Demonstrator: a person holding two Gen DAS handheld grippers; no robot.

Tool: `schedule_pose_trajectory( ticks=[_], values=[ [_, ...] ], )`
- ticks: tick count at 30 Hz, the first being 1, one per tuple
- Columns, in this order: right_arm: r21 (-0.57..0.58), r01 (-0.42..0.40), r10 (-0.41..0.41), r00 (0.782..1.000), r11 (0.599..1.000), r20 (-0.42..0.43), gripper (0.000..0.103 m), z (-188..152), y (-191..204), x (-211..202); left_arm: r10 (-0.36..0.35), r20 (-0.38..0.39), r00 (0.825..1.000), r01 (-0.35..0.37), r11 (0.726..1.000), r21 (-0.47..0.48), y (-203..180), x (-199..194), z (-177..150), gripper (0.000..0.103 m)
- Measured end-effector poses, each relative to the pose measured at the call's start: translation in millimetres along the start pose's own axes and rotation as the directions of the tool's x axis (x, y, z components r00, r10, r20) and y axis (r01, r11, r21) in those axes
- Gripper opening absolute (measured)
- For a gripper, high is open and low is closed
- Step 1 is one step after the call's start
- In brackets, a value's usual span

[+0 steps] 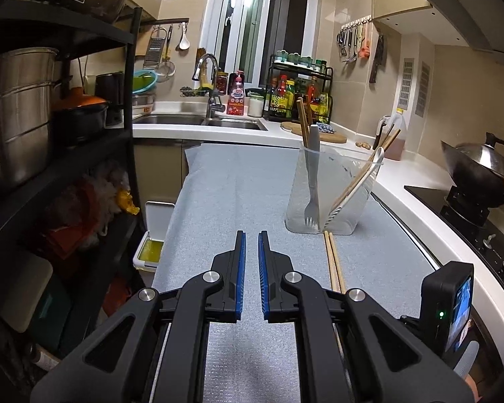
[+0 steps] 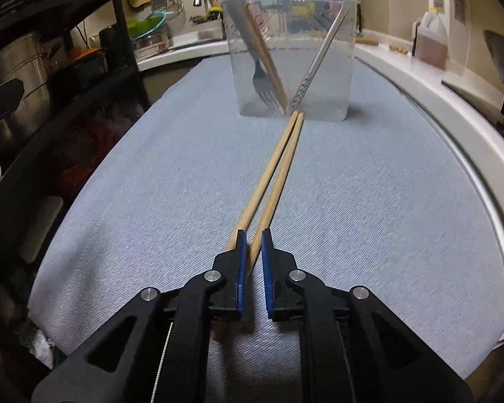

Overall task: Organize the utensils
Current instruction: 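Move both open tools back down to the last chopsticks on the mat, then grasp a wooden chopstick with each tool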

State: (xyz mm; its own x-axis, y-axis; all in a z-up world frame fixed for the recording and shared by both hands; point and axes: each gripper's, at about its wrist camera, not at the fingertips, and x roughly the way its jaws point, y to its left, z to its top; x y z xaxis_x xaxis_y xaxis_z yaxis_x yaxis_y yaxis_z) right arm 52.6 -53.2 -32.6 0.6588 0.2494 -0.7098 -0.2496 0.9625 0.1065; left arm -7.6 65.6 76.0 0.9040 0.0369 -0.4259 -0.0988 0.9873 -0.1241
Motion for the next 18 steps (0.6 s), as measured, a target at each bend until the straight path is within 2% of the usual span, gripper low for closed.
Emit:
schedule_pose_trajectory(
  ticks=[8,14,18],
  values=[
    [0.033,0.057,-0.057,0.998,0.998,0.008,0.007,-1,-21,-9,-0.019,-0.031,0.999,0.019,1.000,0.002,-5,6,-8,0.008],
    [0.034,0.081,-0.083,0.996,0.996,0.045,0.006,-4,-48,-21,-0.104,-0.116,0.988,0.108,0.994,0.030,-34,27,-35,0.008],
    [0.033,0.081,-0.083,0.994,0.996,0.071,0.006,-8,-65,-26,-0.159,-0.172,0.972,0.171,0.984,0.058,-62,42,-62,0.008]
  ],
)
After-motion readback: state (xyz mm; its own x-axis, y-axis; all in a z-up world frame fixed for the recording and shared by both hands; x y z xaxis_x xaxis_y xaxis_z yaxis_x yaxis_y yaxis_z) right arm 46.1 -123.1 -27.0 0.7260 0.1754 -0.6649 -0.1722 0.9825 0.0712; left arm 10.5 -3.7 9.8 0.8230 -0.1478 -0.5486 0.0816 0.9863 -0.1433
